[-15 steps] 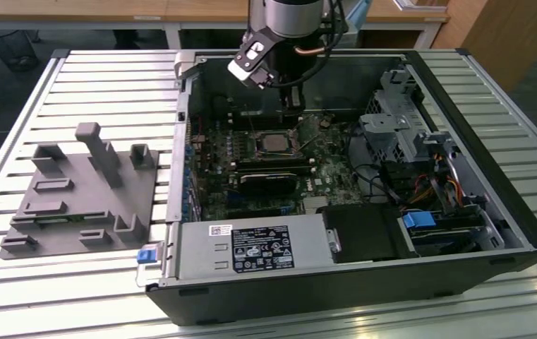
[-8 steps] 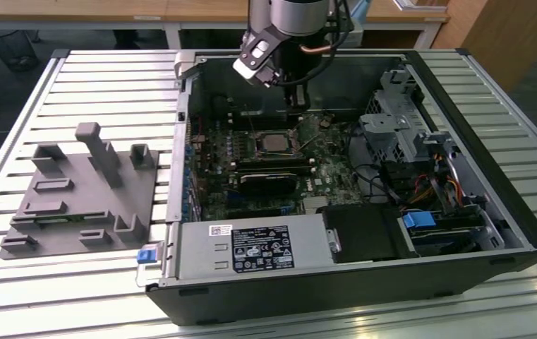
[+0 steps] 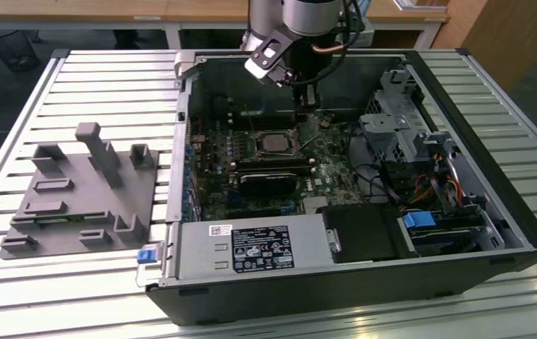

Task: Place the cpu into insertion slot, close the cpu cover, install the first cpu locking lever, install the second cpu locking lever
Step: 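Close the cpu cover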

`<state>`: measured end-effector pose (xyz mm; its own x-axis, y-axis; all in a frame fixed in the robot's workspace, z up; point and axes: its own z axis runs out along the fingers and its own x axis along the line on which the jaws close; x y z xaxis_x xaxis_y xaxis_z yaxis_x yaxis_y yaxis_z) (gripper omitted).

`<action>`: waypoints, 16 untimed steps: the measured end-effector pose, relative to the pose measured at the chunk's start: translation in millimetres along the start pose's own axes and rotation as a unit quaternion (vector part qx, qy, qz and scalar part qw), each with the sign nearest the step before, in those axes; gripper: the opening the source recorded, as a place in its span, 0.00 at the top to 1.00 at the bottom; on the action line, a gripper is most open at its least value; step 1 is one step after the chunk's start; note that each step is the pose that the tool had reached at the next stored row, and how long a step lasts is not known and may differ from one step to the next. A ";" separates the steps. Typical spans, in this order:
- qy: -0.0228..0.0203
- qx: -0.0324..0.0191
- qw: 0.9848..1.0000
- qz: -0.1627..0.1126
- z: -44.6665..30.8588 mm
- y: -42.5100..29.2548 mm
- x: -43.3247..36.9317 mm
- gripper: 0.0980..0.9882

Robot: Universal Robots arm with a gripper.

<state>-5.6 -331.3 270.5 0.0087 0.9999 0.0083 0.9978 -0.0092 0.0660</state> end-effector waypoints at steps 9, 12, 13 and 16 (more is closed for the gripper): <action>0.000 0.002 1.000 0.000 2.5 16.1 0.6 0.99; 0.000 0.004 1.000 0.000 4.4 21.6 1.9 0.99; 0.000 0.004 1.000 0.000 4.9 23.1 3.0 0.99; 0.000 0.004 1.000 0.000 6.3 27.4 5.2 0.99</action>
<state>22.2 -326.3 266.1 0.0085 0.9999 0.0075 0.9983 -0.0089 0.0579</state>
